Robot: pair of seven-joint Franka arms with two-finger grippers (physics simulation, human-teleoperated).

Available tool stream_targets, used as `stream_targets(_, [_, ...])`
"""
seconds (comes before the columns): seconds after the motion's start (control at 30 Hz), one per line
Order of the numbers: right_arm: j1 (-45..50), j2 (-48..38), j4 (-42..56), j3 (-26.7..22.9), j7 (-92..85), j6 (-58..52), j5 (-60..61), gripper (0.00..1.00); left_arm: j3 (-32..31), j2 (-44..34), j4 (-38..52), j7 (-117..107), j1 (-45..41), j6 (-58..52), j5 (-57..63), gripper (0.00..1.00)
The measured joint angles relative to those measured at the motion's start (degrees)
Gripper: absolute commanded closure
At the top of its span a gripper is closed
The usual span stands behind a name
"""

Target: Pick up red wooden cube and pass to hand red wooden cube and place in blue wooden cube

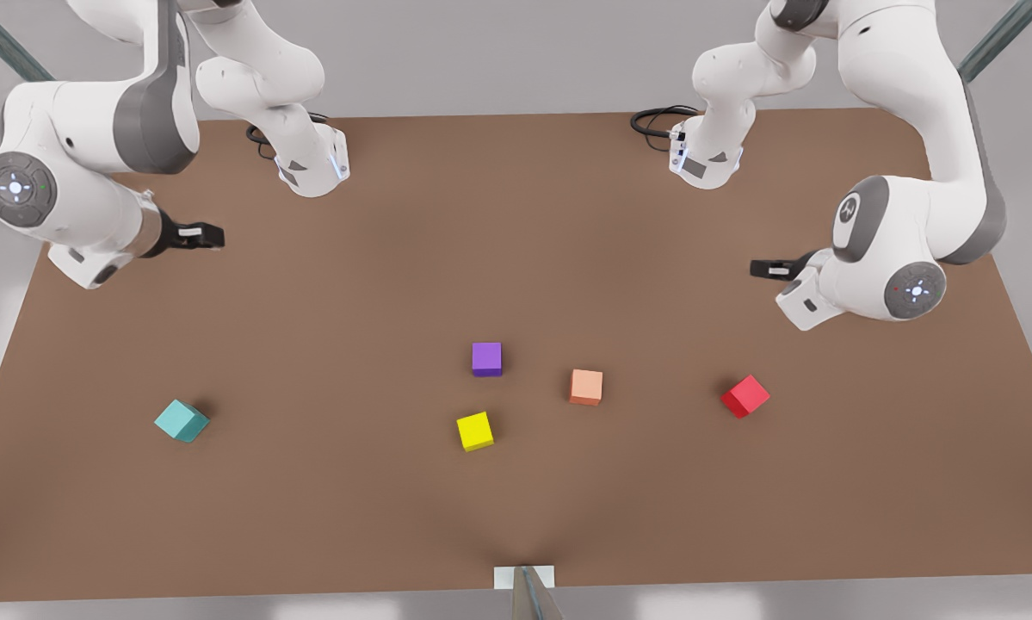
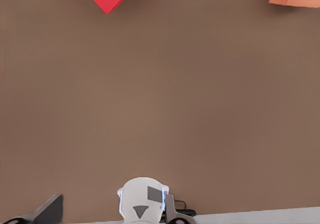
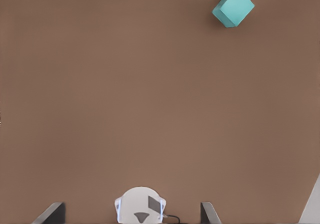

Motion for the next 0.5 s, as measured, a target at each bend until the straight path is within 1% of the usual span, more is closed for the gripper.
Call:
stream_targets(0.03, [0.3,0.0,-0.1,-0.1,-0.1,2.5,0.3,0.00,2.6,-1.2,-0.3,-0.4,-1.8,2.6,-0.4,0.00])
stream_targets(0.07, [0.4,0.0,-0.1,-0.2,-0.1,4.6,0.5,0.00,4.0,-2.0,-0.5,-0.8,-2.6,4.9,-1.0,0.00])
stream_targets(0.17, [-0.2,0.2,-0.1,-0.2,-0.3,9.1,1.0,0.00,5.3,-2.4,-0.6,-1.9,-3.7,10.0,-2.0,0.00])
stream_targets(0.23, [-0.9,0.5,0.2,-0.5,-0.4,11.1,1.1,0.00,5.4,1.8,-0.6,-3.1,-4.4,14.5,-2.4,0.00])
stream_targets(0.3, [-2.0,1.0,0.7,-0.8,-0.5,12.6,1.5,0.00,6.1,8.6,-0.7,-5.2,-4.9,19.7,-2.4,0.00])
stream_targets(0.33, [-2.7,1.1,0.8,-0.8,-0.6,13.1,1.7,0.00,6.7,10.5,-1.7,-6.6,-4.7,22.8,-2.5,0.00])
stream_targets(0.4, [-4.1,1.3,0.9,-0.9,-0.7,14.0,1.8,0.00,7.3,11.8,-5.9,-9.6,-4.7,28.8,-2.7,0.00])
stream_targets(0.5, [-4.8,1.4,0.9,-0.9,-0.8,14.9,2.0,0.00,7.7,11.7,-13.0,-14.0,-4.8,37.4,-2.9,0.00])
